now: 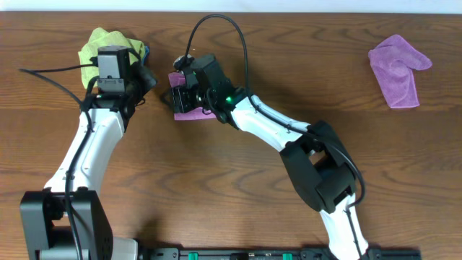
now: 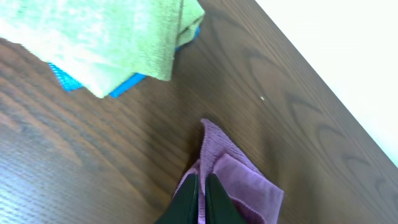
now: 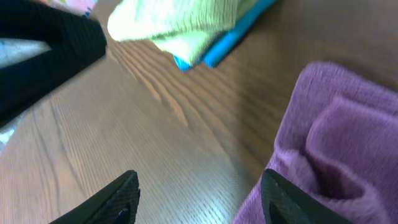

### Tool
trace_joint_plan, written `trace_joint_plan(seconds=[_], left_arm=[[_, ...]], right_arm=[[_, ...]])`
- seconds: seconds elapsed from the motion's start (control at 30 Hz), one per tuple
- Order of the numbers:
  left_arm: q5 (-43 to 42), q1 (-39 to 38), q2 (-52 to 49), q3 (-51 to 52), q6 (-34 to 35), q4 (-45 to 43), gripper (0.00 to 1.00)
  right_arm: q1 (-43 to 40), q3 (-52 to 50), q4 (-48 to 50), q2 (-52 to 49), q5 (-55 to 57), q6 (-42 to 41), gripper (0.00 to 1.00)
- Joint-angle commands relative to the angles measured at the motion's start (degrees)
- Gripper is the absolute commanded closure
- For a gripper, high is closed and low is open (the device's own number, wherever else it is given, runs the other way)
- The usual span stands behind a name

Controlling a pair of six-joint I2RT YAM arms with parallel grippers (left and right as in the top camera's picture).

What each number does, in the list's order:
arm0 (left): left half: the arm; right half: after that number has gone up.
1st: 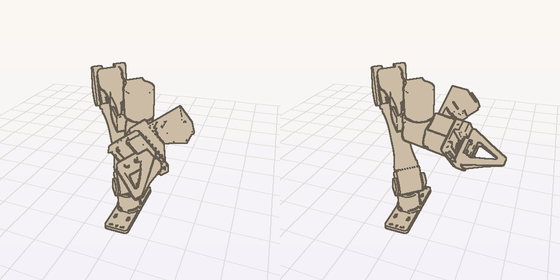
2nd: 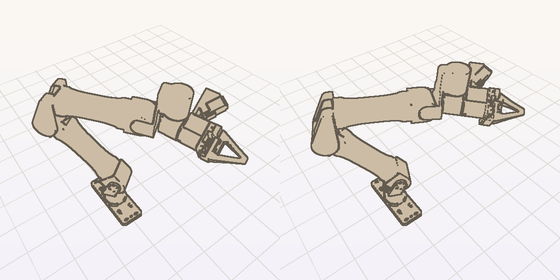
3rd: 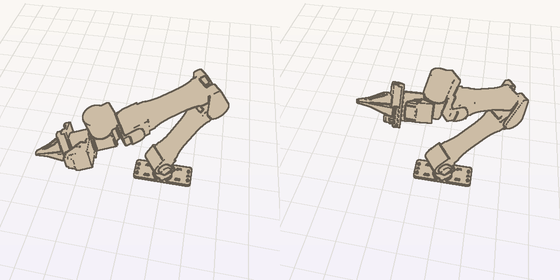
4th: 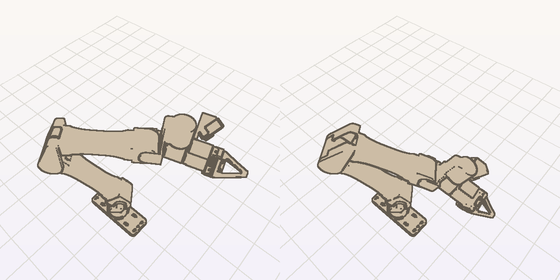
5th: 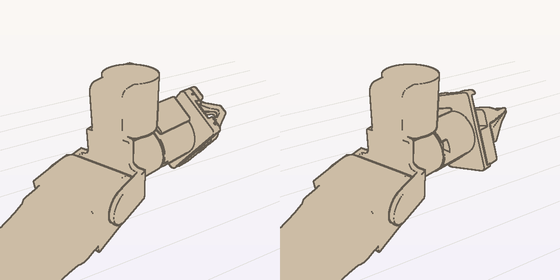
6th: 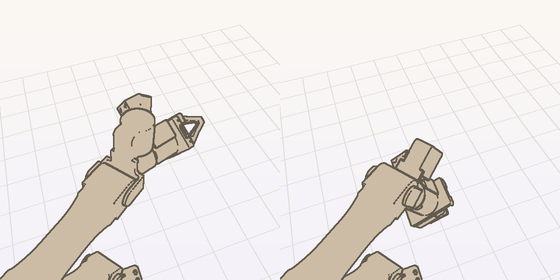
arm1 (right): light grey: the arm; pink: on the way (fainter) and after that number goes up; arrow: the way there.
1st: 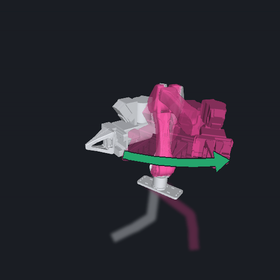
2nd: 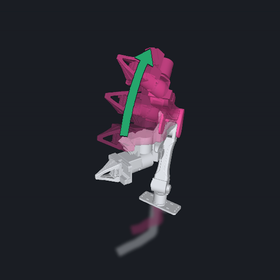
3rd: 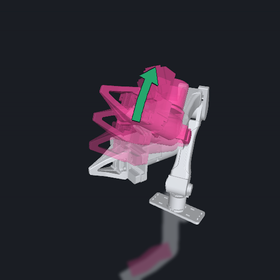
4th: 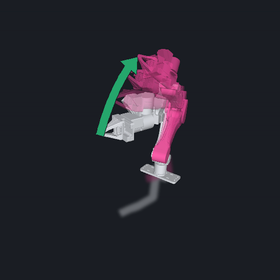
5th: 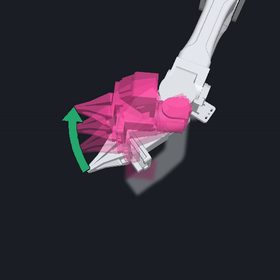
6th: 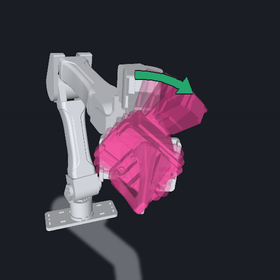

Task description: Fold the cloth

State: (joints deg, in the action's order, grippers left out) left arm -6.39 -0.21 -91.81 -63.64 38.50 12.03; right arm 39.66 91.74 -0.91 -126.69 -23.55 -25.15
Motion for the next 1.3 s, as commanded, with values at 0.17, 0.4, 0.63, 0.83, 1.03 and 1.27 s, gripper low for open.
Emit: trace_joint_plan(seconds=[0.17, 0.4, 0.63, 0.83, 1.03, 1.27], left_arm=[[0.81, 0.94, 1.22, -0.26, -1.29, 1.42, 0.93], [0.83, 0.94, 1.22, -0.26, -1.29, 1.44, 0.92], [0.5, 0.94, 1.22, -0.26, -1.27, 1.46, 0.92], [0.39, 0.94, 1.22, -0.26, -1.27, 1.46, 0.93], [0.42, 0.94, 1.22, -0.26, -1.27, 1.46, 0.92], [0.46, 0.94, 1.22, -0.26, -1.27, 1.42, 0.86]], right_arm=[[-3.65, 3.72, -0.9, 4.98, 2.19, 1.01, 0.35], [-5.66, 3.76, -7.56, 4.5, 9.57, 2.14, 0.69], [-5.73, 3.76, -8.35, 0.57, 10.47, 2.32, 0.99], [-5.73, 3.76, -8.39, -1.97, 10.1, 2.51, 0.99], [-5.11, 3.76, -8.94, -4.24, 6.78, 3.56, 0.99], [-1.68, 3.78, -11.04, -4.42, 4.52, 5.97, 0.99]])
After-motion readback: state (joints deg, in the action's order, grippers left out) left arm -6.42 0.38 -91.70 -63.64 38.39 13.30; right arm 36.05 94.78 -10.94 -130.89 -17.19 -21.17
